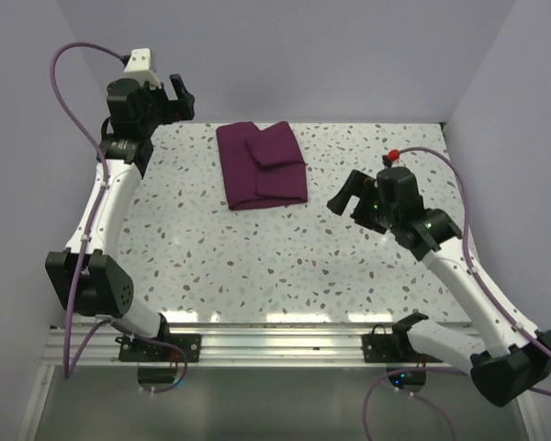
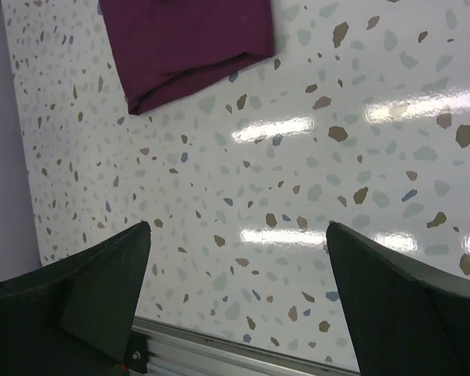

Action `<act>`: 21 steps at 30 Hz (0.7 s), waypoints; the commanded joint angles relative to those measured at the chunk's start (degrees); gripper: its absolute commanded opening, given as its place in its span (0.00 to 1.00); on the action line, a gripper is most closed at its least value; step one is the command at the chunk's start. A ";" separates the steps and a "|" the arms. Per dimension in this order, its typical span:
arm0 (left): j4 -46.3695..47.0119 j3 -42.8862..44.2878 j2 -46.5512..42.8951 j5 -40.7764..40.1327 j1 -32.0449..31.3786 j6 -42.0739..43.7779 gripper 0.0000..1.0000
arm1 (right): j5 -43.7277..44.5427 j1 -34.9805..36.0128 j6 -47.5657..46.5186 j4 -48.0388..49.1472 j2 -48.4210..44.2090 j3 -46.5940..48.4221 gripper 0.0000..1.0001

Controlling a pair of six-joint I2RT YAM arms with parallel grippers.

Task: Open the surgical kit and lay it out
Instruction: Open the surgical kit at the center of the board.

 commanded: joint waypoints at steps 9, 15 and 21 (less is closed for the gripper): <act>28.28 -31.41 -3.51 16.83 -4.00 -32.74 1.00 | 2.62 3.59 -11.34 -8.45 36.26 42.88 0.98; -5.52 -18.45 0.83 10.56 -4.79 -17.03 1.00 | 6.61 6.23 -14.79 -27.17 68.19 83.01 0.98; -7.62 -22.64 -2.50 4.74 -4.44 -12.80 1.00 | -0.51 7.37 -11.63 -21.69 76.55 82.58 0.97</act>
